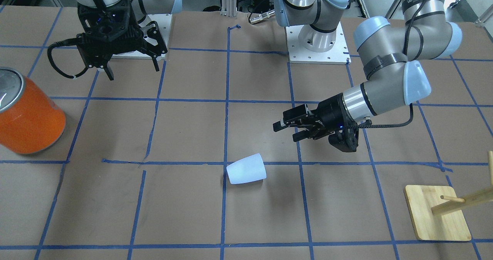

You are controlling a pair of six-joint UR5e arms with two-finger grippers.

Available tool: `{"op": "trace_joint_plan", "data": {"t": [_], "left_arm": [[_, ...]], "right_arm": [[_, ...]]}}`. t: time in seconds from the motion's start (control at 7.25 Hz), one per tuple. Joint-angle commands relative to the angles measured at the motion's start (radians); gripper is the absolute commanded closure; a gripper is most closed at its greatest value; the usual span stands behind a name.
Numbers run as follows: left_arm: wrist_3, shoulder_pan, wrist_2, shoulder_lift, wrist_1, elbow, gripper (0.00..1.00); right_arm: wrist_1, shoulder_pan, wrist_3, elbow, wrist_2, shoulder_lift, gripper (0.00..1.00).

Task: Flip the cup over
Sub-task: 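Reach the left gripper to the cup's closed end while the right arm withdraws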

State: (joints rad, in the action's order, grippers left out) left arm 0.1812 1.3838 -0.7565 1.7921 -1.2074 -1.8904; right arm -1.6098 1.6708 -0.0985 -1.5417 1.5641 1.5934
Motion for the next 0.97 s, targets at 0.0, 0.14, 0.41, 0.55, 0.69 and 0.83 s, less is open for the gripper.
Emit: {"op": "trace_joint_plan", "data": {"t": [0.0,0.14,0.41,0.55,0.69,0.83], "left_arm": [[0.004,0.0,0.128,0.088,0.046,-0.026,0.05],[0.001,0.0,0.14,0.127,0.098,-0.024,0.04],[0.0,0.001,0.14,0.208,0.109,-0.013,0.05],[-0.009,0.004,0.143,0.239,0.129,-0.01,0.05],[-0.035,0.018,0.152,0.269,0.211,-0.01,0.05],[-0.143,0.058,0.154,0.283,0.286,-0.006,0.05]], "right_arm": [[-0.008,0.001,0.224,0.0,0.002,0.01,0.0],[-0.009,0.0,0.224,-0.004,0.001,0.013,0.0],[-0.005,-0.002,0.221,-0.006,-0.001,0.017,0.0],[-0.005,-0.002,0.221,-0.005,-0.003,0.017,0.0],[-0.005,-0.002,0.221,-0.005,-0.003,0.017,0.0],[-0.005,-0.003,0.217,-0.005,-0.001,0.017,0.0]]}}
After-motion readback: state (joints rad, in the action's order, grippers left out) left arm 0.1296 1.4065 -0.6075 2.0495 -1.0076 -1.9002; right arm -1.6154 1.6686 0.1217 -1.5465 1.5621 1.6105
